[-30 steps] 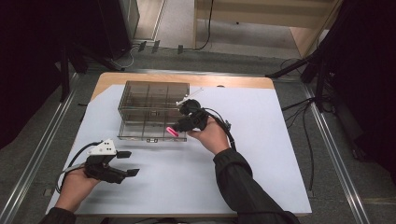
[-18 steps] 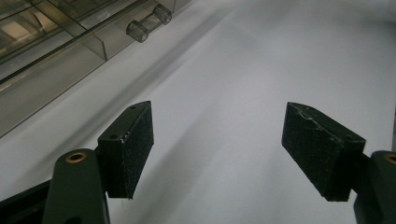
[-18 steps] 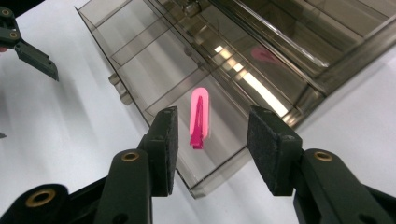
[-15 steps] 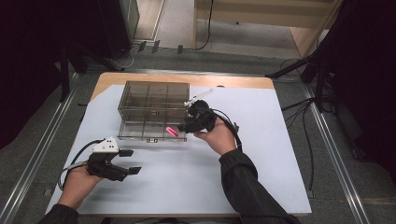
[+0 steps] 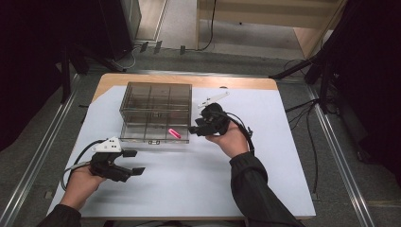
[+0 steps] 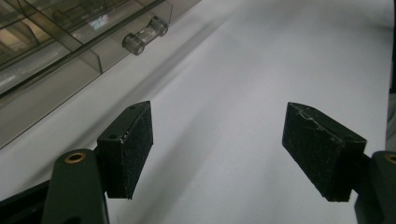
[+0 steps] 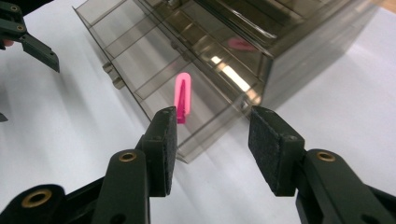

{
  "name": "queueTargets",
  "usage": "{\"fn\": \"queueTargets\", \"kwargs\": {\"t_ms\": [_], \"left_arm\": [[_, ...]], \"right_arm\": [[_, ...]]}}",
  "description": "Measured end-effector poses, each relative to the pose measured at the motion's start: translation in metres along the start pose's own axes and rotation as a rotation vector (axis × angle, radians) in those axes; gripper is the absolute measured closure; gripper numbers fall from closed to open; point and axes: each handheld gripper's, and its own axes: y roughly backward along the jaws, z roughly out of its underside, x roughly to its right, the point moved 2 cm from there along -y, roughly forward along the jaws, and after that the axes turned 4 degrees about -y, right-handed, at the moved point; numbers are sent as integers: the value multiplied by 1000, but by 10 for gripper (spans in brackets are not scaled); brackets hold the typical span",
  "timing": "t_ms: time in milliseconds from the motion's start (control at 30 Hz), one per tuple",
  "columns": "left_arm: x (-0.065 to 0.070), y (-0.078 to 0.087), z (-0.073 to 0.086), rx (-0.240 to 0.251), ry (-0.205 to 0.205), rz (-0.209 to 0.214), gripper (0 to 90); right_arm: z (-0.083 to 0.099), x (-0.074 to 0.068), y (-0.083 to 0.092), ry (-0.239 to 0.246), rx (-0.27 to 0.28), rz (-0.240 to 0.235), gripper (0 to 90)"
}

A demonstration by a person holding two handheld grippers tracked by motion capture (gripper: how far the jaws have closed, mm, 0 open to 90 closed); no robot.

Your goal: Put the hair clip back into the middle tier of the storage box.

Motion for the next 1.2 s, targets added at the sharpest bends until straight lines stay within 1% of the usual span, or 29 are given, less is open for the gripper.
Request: {"fn": "queueTargets", "kwargs": {"t_ms": [67, 100, 367, 433, 600, 633, 833, 1133, 1200], "left_arm": [[0, 0, 0, -5, 0, 1, 257], [-1, -1, 0, -1, 3, -6, 257], [-2, -1, -2, 2, -3, -4, 257], [-2, -1, -2, 0, -4, 1, 257], [-3, -2, -3, -1, -2, -1, 256], [-3, -2, -3, -2, -4, 5, 257], [-3, -4, -4, -5, -7, 7, 257], [-3, -8, -7, -12, -18, 13, 257], [-2, -8, -7, -12, -18, 13, 257]], "right_arm": [[3, 3, 3, -3, 8, 2, 530], [5, 5, 5, -8, 14, 2, 529], [16, 15, 15, -26, 21, 21, 529], [18, 17, 17, -24, 22, 23, 522], [26, 21, 20, -13, 17, 36, 521], [27, 23, 21, -14, 17, 41, 521], [37, 29, 24, -16, 16, 56, 521], [53, 40, 32, -49, 21, 71, 520], [54, 41, 32, -49, 22, 71, 520]]}}
